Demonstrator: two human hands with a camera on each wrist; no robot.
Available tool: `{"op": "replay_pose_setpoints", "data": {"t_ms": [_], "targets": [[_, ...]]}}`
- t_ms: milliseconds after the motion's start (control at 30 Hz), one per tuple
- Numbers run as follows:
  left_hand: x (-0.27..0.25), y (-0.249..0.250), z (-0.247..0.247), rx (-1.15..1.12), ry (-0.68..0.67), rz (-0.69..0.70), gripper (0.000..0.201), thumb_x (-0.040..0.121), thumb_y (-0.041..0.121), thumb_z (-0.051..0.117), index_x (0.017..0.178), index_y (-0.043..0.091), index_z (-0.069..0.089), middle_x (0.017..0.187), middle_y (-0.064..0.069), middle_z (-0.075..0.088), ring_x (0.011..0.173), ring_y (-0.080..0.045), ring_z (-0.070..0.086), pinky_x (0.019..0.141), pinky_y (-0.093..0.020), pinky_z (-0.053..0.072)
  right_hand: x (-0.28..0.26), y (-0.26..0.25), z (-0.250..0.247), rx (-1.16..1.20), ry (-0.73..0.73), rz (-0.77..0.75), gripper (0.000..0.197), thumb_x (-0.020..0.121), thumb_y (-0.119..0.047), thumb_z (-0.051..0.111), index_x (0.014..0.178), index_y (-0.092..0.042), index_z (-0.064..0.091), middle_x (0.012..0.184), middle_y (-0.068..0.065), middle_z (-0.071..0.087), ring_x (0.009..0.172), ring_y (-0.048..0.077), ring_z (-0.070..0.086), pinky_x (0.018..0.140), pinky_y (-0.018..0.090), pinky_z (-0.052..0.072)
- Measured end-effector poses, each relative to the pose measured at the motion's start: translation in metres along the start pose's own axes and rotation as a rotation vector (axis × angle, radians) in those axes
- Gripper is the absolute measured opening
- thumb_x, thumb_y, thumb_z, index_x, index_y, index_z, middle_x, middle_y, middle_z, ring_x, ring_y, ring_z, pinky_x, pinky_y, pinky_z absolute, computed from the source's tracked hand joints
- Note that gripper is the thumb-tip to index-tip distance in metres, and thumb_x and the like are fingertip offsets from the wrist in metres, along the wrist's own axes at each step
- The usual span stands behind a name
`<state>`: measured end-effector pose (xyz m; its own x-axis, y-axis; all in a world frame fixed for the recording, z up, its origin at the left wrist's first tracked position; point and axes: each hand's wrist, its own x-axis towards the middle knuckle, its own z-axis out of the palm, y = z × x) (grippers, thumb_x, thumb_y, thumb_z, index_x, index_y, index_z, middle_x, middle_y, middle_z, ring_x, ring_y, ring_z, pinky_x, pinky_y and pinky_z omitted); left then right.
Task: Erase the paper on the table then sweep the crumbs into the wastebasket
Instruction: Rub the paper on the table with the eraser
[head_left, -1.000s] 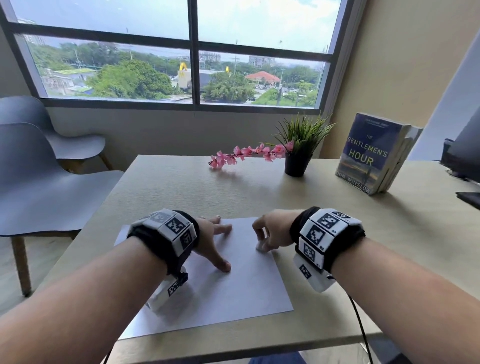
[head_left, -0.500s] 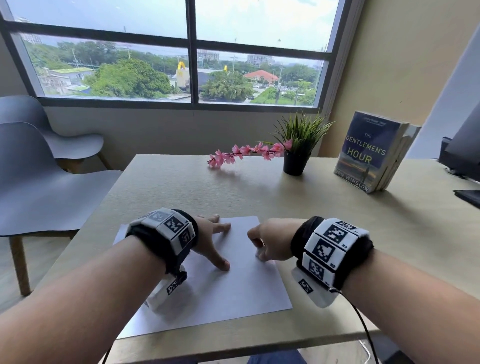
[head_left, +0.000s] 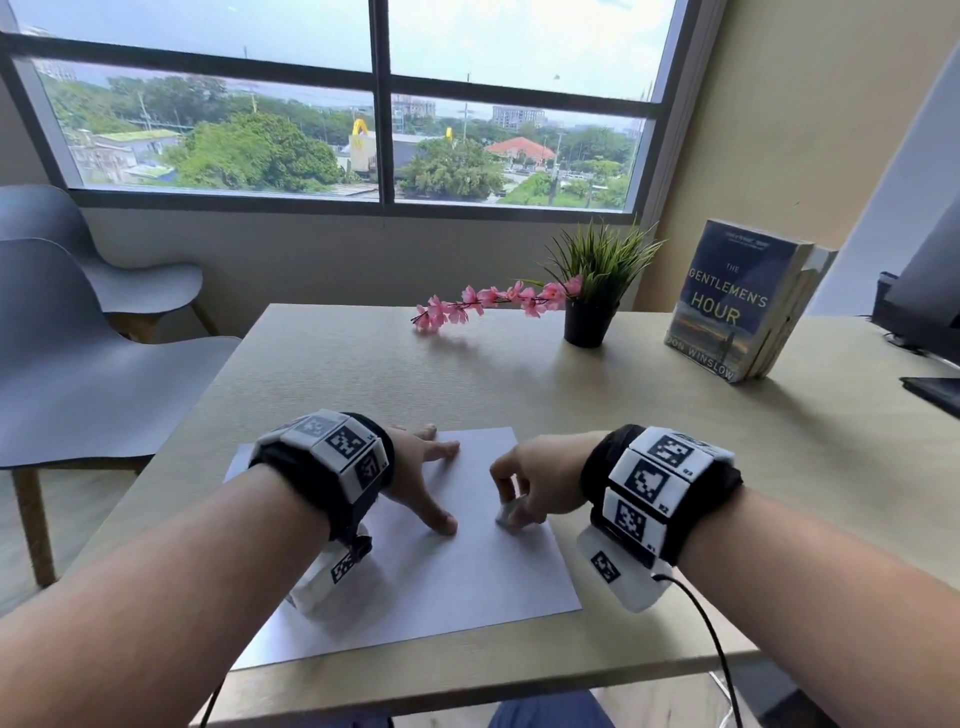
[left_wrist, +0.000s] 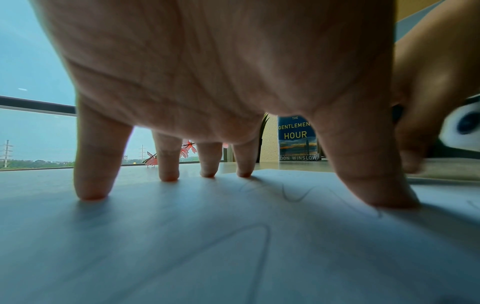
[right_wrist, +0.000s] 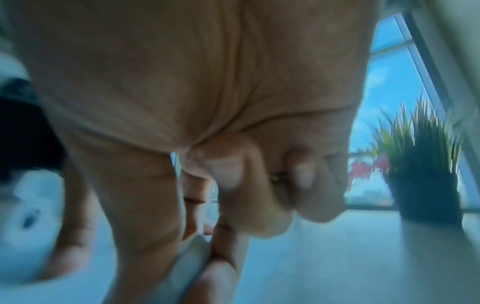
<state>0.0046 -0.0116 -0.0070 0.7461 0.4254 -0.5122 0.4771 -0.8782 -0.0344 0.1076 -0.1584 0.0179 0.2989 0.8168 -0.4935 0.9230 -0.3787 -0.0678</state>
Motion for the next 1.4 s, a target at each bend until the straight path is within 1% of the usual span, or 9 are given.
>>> {"op": "replay_pose_setpoints", "data": {"t_ms": [100, 167, 333, 500, 667, 833, 1033, 1233, 1400], "targets": [[0.001, -0.001, 0.001, -0.002, -0.003, -0.005, 0.113, 0.059, 0.079, 0.063, 0.147, 0.048, -0.001, 0.159, 0.018, -0.006, 0.148, -0.019, 0.01, 0.118, -0.048, 0.016, 0.001, 0.001, -0.005, -0.052, 0.067, 0.03, 0.019, 0.091, -0.032, 0.061, 0.1, -0.016, 0.057, 0.084, -0.002, 0.062, 0.08, 0.018, 0.055, 0.052, 0.021, 0.035], [0.001, -0.002, 0.001, 0.005, 0.001, -0.004, 0.113, 0.059, 0.079, 0.063, 0.147, 0.048, 0.0, 0.159, 0.017, -0.007, 0.148, -0.019, 0.01, 0.118, -0.047, 0.016, -0.001, -0.005, -0.001, -0.088, 0.079, -0.009, 0.014, 0.092, -0.029, 0.059, 0.098, -0.016, 0.055, 0.087, 0.0, 0.058, 0.08, 0.019, 0.051, 0.051, 0.021, 0.032], [0.001, -0.001, 0.001, -0.001, -0.002, -0.002, 0.114, 0.059, 0.079, 0.063, 0.147, 0.047, -0.001, 0.159, 0.016, -0.007, 0.148, -0.02, 0.009, 0.118, -0.047, 0.017, 0.0, -0.01, 0.003, 0.013, -0.038, -0.07, 0.02, 0.086, -0.042, 0.065, 0.087, -0.025, 0.055, 0.091, 0.001, 0.073, 0.08, 0.017, 0.06, 0.071, 0.029, 0.046], [0.002, -0.002, 0.002, -0.004, -0.003, -0.004, 0.115, 0.056, 0.08, 0.063, 0.147, 0.048, 0.0, 0.159, 0.017, -0.007, 0.148, -0.019, 0.01, 0.118, -0.047, 0.018, 0.003, -0.003, -0.003, -0.047, 0.067, -0.032, 0.017, 0.088, -0.033, 0.065, 0.09, -0.02, 0.056, 0.084, 0.0, 0.066, 0.077, 0.018, 0.057, 0.054, 0.022, 0.037], [0.002, -0.002, 0.001, 0.001, -0.005, -0.005, 0.115, 0.056, 0.081, 0.063, 0.147, 0.048, -0.001, 0.159, 0.017, -0.007, 0.148, -0.02, 0.01, 0.118, -0.048, 0.017, -0.001, -0.004, 0.003, -0.005, -0.035, -0.08, 0.021, 0.085, -0.041, 0.066, 0.093, -0.023, 0.059, 0.095, 0.0, 0.073, 0.08, 0.016, 0.061, 0.073, 0.03, 0.048], [0.002, -0.002, 0.001, 0.001, -0.006, -0.008, 0.115, 0.056, 0.082, 0.062, 0.146, 0.049, -0.001, 0.158, 0.018, -0.007, 0.148, -0.02, 0.01, 0.117, -0.049, 0.017, 0.002, 0.008, -0.001, -0.023, 0.067, -0.017, 0.019, 0.087, -0.037, 0.066, 0.089, -0.022, 0.056, 0.096, 0.004, 0.072, 0.077, 0.018, 0.057, 0.064, 0.027, 0.042], [0.001, -0.001, 0.001, -0.001, -0.002, -0.006, 0.114, 0.058, 0.08, 0.063, 0.147, 0.048, -0.001, 0.159, 0.017, -0.007, 0.148, -0.021, 0.009, 0.118, -0.048, 0.015, -0.005, 0.006, 0.004, -0.025, -0.025, -0.052, 0.018, 0.086, -0.038, 0.066, 0.094, -0.023, 0.06, 0.098, 0.0, 0.072, 0.079, 0.015, 0.058, 0.069, 0.03, 0.044], [-0.002, 0.001, 0.0, 0.015, 0.01, -0.001, 0.11, 0.064, 0.076, 0.063, 0.148, 0.045, -0.001, 0.159, 0.015, -0.007, 0.148, -0.02, 0.009, 0.119, -0.045, 0.014, -0.004, 0.012, -0.001, -0.059, 0.039, -0.007, 0.016, 0.089, -0.033, 0.063, 0.091, -0.021, 0.054, 0.095, 0.003, 0.069, 0.078, 0.018, 0.056, 0.055, 0.023, 0.037], [0.001, 0.0, 0.001, 0.005, 0.013, 0.003, 0.111, 0.063, 0.075, 0.064, 0.148, 0.045, 0.0, 0.159, 0.015, -0.007, 0.148, -0.02, 0.009, 0.119, -0.044, 0.014, -0.009, 0.007, 0.007, -0.05, -0.016, -0.045, 0.014, 0.089, -0.033, 0.064, 0.094, -0.022, 0.057, 0.099, 0.002, 0.072, 0.074, 0.015, 0.056, 0.06, 0.026, 0.041]]}}
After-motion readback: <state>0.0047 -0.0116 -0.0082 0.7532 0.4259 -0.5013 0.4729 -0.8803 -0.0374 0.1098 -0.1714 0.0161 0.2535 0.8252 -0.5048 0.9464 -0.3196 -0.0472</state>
